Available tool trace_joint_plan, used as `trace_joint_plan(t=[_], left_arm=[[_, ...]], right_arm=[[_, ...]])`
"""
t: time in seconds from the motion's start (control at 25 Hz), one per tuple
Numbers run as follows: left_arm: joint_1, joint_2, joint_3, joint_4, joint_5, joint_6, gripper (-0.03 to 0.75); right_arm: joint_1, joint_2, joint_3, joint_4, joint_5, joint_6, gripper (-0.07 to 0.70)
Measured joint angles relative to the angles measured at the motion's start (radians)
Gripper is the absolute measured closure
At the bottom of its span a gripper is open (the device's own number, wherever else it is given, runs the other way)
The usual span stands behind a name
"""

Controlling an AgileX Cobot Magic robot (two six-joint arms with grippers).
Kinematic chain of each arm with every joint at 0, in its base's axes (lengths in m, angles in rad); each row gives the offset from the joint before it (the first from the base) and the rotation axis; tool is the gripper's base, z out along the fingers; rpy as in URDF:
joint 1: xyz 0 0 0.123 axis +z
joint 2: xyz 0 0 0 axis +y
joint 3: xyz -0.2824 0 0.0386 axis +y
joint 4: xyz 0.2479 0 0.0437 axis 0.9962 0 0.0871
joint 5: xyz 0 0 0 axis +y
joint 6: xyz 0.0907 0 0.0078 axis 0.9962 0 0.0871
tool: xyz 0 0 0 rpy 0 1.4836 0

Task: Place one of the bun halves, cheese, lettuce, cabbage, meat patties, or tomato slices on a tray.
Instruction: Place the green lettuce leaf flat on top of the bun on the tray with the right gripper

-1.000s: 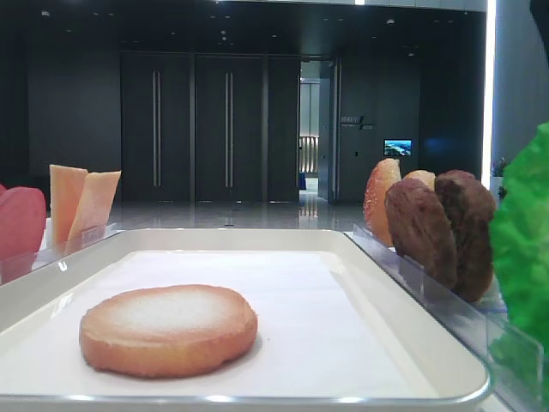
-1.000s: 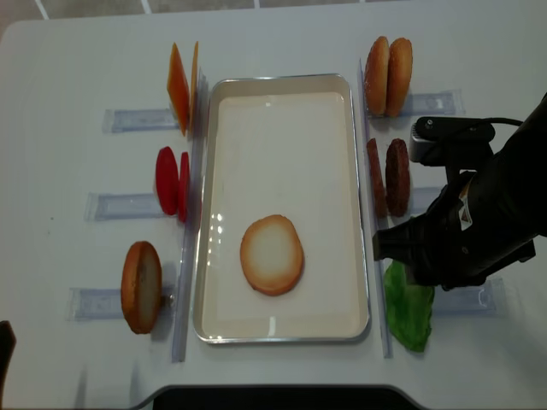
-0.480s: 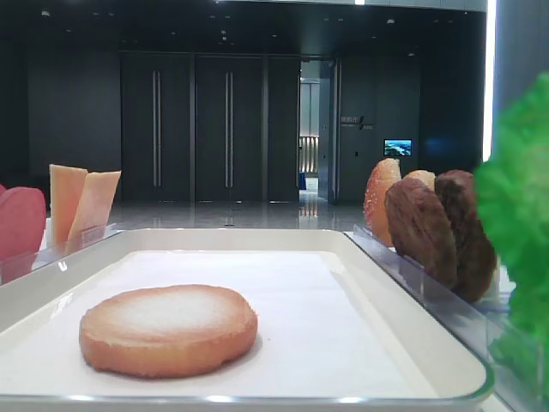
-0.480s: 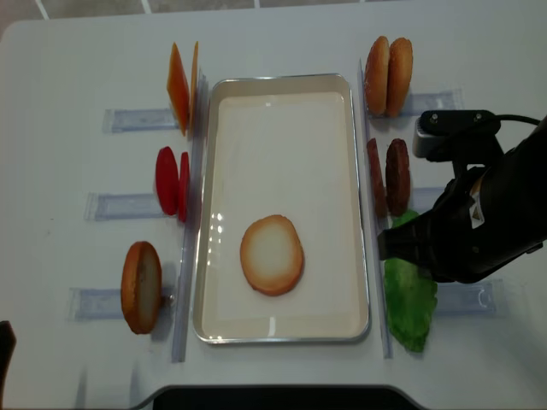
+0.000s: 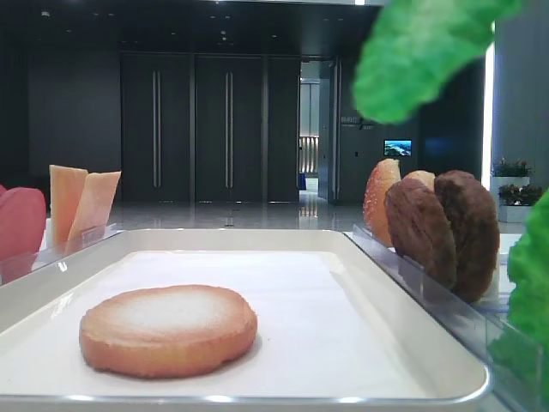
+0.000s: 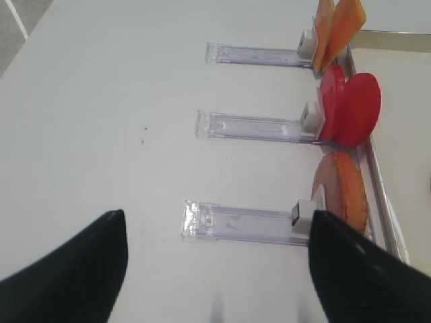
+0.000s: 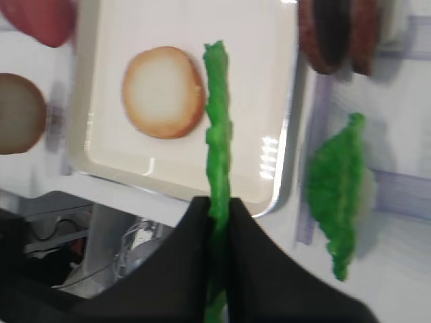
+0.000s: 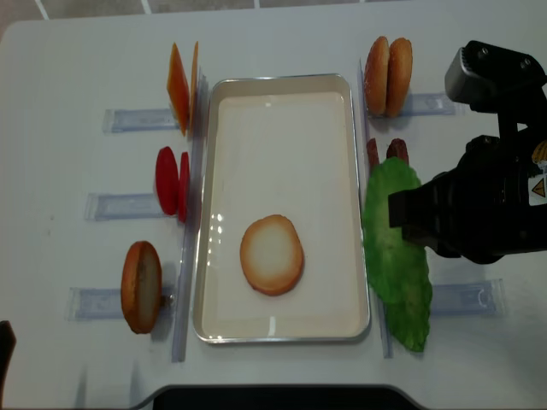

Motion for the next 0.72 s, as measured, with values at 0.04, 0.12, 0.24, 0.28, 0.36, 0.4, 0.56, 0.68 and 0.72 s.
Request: trace_joint_plan(t=[0.04, 0.12, 0.24, 0.28, 0.36, 0.4, 0.56, 0.68, 0.72], left_arm=[[0.0, 0.0, 0.0, 0.0, 0.0, 0.0, 0.073], [0.0, 0.0, 0.0, 0.0, 0.0, 0.0, 0.073], [0.0, 0.0, 0.0, 0.0, 0.0, 0.0, 0.073], [0.0, 0.0, 0.0, 0.0, 0.0, 0.0, 0.073], [0.0, 0.0, 0.0, 0.0, 0.0, 0.0, 0.073], [0.0, 0.0, 0.0, 0.0, 0.0, 0.0, 0.073], [0.0, 0.0, 0.0, 0.0, 0.0, 0.0, 0.073], [0.0, 0.0, 0.0, 0.0, 0.0, 0.0, 0.073], [0.0, 0.0, 0.0, 0.0, 0.0, 0.0, 0.073]], right_arm=[[0.0, -0.001, 0.0, 0.044, -0.025, -0.047, 0.608], [0.0, 0.0, 0.0, 0.162, -0.072, -0.153, 0.608], [0.0, 0.012, 0.0, 0.324, -0.125, -0.324, 0.608], [0.0, 0.021, 0.0, 0.366, -0.132, -0.37, 0.608], [0.002, 0.047, 0.0, 0.417, -0.135, -0.435, 0.608], [0.002, 0.066, 0.0, 0.441, -0.133, -0.46, 0.608], [0.002, 0.165, 0.0, 0.597, -0.133, -0.64, 0.608], [0.003, 0.251, -0.001, 0.769, -0.135, -0.824, 0.608], [0.004, 0.283, -0.001, 0.825, -0.137, -0.884, 0.608]])
